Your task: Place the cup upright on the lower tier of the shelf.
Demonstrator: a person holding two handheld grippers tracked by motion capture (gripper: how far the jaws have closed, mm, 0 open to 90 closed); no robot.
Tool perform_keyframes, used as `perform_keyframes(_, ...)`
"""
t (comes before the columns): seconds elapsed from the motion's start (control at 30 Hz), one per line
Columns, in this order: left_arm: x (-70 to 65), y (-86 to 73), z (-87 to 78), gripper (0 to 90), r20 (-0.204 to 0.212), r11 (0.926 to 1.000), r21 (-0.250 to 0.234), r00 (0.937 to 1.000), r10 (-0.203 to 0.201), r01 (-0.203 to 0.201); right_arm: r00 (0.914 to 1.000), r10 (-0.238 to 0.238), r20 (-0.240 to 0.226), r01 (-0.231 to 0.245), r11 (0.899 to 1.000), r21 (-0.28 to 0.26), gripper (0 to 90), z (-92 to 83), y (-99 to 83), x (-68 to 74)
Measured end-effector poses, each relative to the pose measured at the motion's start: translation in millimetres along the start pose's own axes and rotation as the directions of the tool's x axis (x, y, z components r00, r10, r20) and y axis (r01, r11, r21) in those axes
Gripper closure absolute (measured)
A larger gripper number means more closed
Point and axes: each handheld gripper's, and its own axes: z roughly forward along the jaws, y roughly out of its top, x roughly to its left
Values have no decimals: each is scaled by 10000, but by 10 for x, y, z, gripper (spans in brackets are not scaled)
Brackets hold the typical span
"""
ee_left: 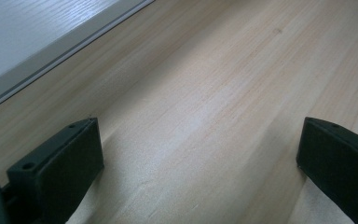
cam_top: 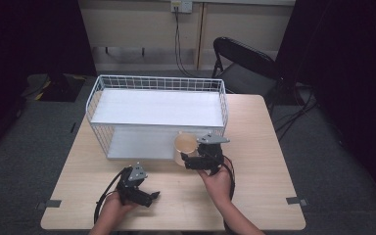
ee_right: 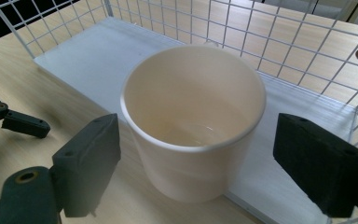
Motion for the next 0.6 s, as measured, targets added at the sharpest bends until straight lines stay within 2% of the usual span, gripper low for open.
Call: perform_keyframes(0.6, 0, 0, 0, 0, -1, 10000, -2, 10000, 3, -3, 10000, -65, 43, 65, 9998, 206, 146, 133, -97, 22)
